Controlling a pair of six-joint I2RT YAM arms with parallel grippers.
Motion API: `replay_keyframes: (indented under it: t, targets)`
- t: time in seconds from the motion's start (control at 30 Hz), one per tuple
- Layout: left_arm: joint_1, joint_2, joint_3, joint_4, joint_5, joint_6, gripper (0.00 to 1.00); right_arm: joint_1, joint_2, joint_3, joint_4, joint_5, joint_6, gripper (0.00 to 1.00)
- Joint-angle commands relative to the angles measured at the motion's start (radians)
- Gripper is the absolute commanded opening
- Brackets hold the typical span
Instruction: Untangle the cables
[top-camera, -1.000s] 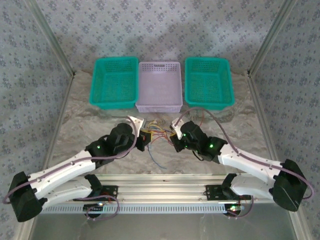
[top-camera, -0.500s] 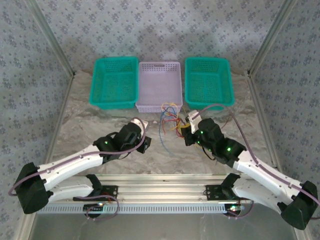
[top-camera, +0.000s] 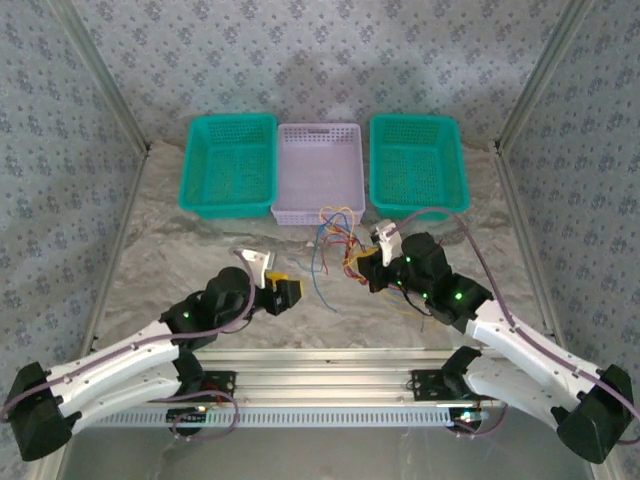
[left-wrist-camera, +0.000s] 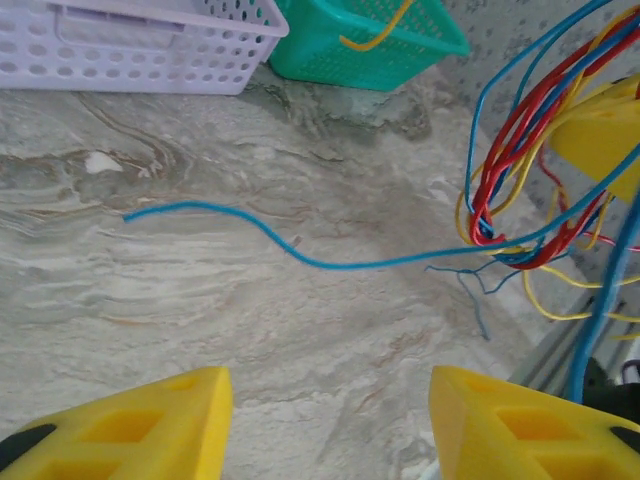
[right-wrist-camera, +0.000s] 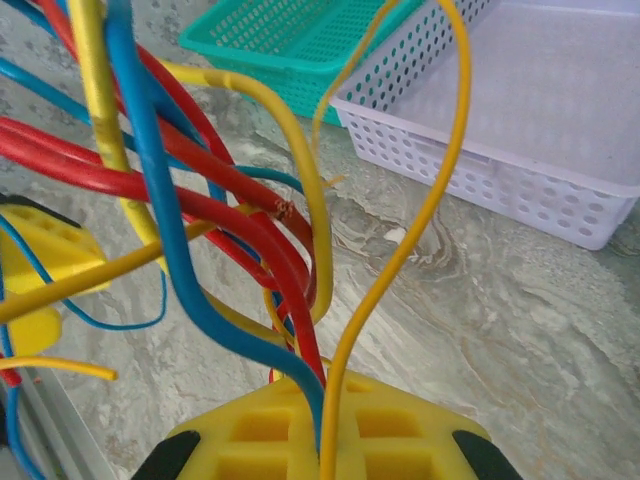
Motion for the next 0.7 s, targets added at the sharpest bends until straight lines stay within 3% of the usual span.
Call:
replay_keyframes:
  t: [0.0, 0.33, 0.67]
  targets:
    - [-0.004, -0.004, -0.025, 0.17, 0.067, -0.096, 0.55, -0.008, 0.006, -0.011, 0.064, -0.075, 0.036, 0.0]
    - [-0.002, -0.061, 0.003, 0.22, 0.124, -0.111, 0.57, -0.012, 0.041, -0.012, 0.086, -0.116, 0.049, 0.0]
    - [-0.001, -0.023, 0.014, 0.252, 0.125, -0.114, 0.58, -0.013, 0.072, -0.011, 0.116, -0.174, 0.068, 0.0]
